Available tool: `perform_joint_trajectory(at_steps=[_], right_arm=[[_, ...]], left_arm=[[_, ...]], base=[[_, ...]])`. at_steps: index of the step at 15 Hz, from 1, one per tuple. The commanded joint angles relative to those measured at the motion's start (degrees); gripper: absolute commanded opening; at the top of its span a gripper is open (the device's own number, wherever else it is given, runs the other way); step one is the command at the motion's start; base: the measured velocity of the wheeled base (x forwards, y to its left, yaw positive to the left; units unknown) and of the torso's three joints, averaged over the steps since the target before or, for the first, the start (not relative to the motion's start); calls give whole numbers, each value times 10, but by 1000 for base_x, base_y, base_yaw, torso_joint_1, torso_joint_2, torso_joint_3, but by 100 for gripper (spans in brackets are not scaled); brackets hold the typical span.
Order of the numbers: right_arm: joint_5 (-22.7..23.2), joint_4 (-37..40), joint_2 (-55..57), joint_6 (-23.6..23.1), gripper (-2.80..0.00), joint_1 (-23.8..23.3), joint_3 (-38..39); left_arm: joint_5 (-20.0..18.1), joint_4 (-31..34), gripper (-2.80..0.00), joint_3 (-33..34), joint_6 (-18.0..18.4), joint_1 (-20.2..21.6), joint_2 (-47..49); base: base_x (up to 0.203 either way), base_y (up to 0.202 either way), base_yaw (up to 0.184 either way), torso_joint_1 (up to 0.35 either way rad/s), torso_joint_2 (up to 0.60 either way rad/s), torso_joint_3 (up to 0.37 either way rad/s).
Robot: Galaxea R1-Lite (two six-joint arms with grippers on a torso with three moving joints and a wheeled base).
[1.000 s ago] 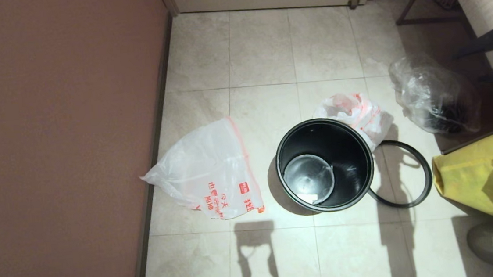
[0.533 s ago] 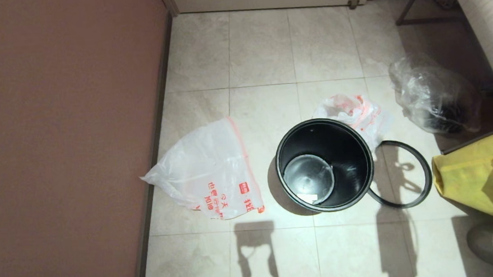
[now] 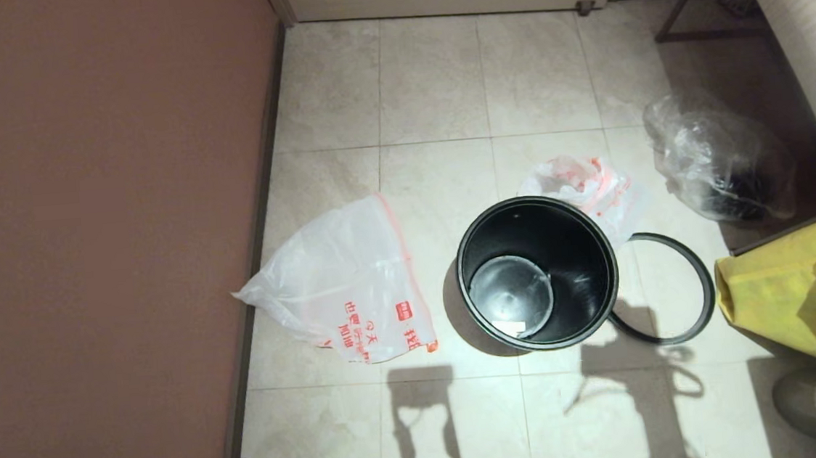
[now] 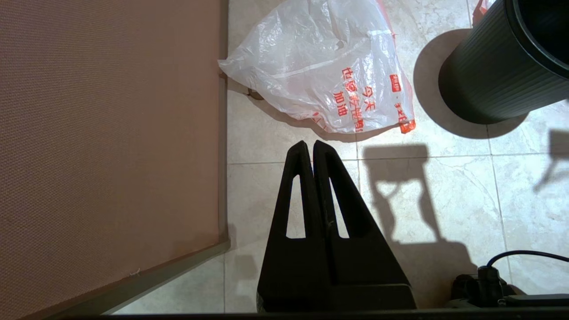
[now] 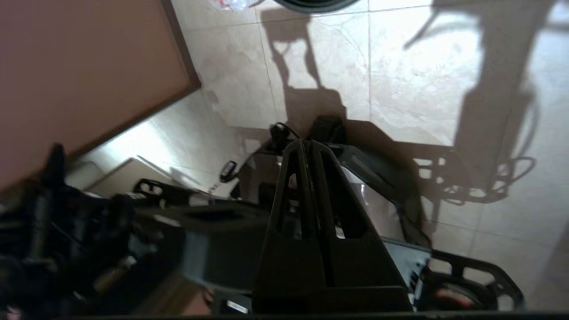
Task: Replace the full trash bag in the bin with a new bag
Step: Pick up a new trash bag
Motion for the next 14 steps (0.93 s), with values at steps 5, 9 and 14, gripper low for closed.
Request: perform_joint_trajectory(at_steps=[5, 9, 14], right_arm=[[-128, -15, -302, -5, -280, -10, 140], [-253, -25, -403, -8, -280, 2, 173], [-273, -57, -511, -59, -280, 19, 299]], left_arm=[[0, -1, -280, 0, 0, 0, 1], [0, -1, -280, 0, 0, 0, 1], [0, 0, -280, 0, 0, 0, 1]], base=[[0, 0, 0, 0, 0, 0], [0, 0, 0, 0, 0, 0], [0, 0, 0, 0, 0, 0]])
